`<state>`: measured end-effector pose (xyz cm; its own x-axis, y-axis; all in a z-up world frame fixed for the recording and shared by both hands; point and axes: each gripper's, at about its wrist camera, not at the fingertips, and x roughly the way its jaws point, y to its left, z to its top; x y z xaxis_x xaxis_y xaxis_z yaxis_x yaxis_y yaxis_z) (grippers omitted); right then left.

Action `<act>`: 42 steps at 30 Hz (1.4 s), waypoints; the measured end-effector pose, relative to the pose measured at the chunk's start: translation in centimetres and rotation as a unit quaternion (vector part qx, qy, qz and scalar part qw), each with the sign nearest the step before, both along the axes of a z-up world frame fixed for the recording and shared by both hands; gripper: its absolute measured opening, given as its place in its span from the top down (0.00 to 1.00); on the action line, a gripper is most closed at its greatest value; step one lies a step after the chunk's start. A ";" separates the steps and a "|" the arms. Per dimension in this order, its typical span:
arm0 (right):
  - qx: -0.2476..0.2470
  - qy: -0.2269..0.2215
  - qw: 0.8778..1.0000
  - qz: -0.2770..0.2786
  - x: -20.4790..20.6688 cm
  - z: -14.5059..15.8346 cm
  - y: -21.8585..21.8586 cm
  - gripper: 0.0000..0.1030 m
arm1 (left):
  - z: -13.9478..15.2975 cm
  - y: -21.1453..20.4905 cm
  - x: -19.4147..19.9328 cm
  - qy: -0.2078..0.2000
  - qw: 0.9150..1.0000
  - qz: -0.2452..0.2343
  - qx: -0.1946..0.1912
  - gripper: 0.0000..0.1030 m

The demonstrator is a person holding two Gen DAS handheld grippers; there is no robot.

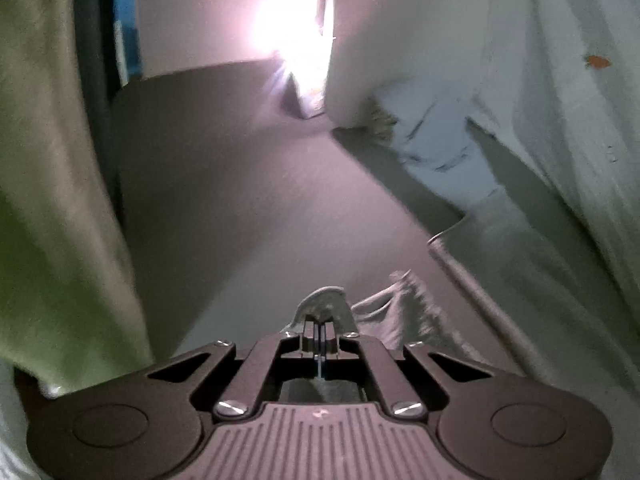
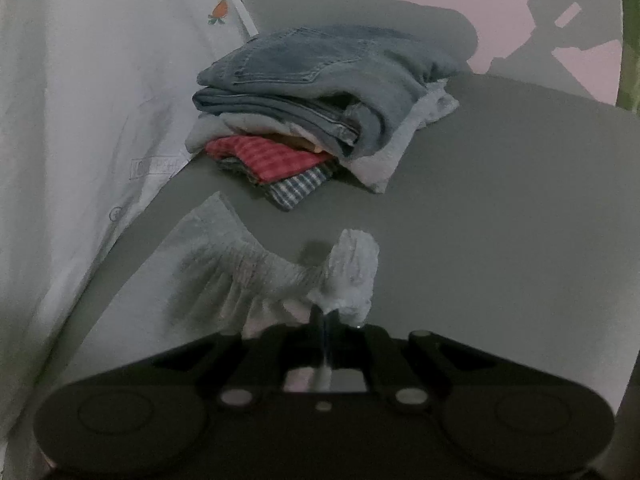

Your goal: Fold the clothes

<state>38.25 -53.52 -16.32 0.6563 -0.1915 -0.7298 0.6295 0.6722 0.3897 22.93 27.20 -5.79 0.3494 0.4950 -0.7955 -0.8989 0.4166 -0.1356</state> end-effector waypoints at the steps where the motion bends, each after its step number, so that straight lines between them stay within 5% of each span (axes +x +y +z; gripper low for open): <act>1: 0.005 -0.003 1.000 0.000 0.7 0.5 0.0 0.99 | 0.2 0.3 0.8 0.000 1.000 -0.003 0.003 0.99; 5: 0.029 -0.022 0.999 -0.001 4.1 2.9 -0.2 0.99 | 1.4 1.8 5.5 -0.033 0.999 -0.006 0.002 0.99; 11: -0.020 -0.043 0.999 0.022 15.9 7.6 2.0 0.99 | 3.4 4.6 18.7 -0.081 0.995 -0.055 0.018 0.99; 18: -0.109 0.017 0.993 0.048 32.7 5.8 6.1 0.97 | -1.2 7.5 38.2 -0.041 0.992 -0.118 0.029 0.98; 20: -0.129 0.055 0.988 0.066 36.2 3.8 6.9 0.75 | -4.4 8.2 41.9 0.006 0.992 -0.129 0.018 0.93; 22: -0.156 0.078 0.982 0.070 37.6 2.2 8.2 0.65 | -7.5 9.0 44.1 0.037 0.991 -0.128 0.000 0.92; 25: -0.172 0.066 0.978 0.099 36.0 1.8 10.5 0.55 | -9.3 9.3 43.4 0.024 0.991 -0.127 -0.020 0.82; 26: -0.193 0.063 0.972 0.119 34.8 1.8 11.7 0.50 | -9.4 9.0 42.5 0.016 0.991 -0.131 -0.019 0.70; 27: -0.216 0.064 0.964 0.138 33.7 1.7 13.0 0.47 | -9.4 8.6 41.6 0.011 0.990 -0.136 -0.016 0.62; 34: -0.343 0.069 0.889 0.296 22.5 0.8 24.3 0.35 | -8.0 4.6 33.4 0.014 0.988 -0.152 0.020 0.50; 38: -0.387 0.033 0.827 0.406 15.9 -0.1 32.5 0.28 | -7.2 2.6 29.4 0.002 0.986 -0.167 0.002 0.40; 42: -0.445 -0.003 0.750 0.490 11.9 -2.0 39.9 0.24 | -7.7 -0.2 26.5 -0.025 0.978 -0.199 -0.050 0.37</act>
<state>50.20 -13.66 -18.35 0.8031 -0.0248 -0.5953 -0.3358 0.8065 -0.4866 49.39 27.01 -13.46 0.5383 0.2326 -0.8100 -0.6594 0.7148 -0.2329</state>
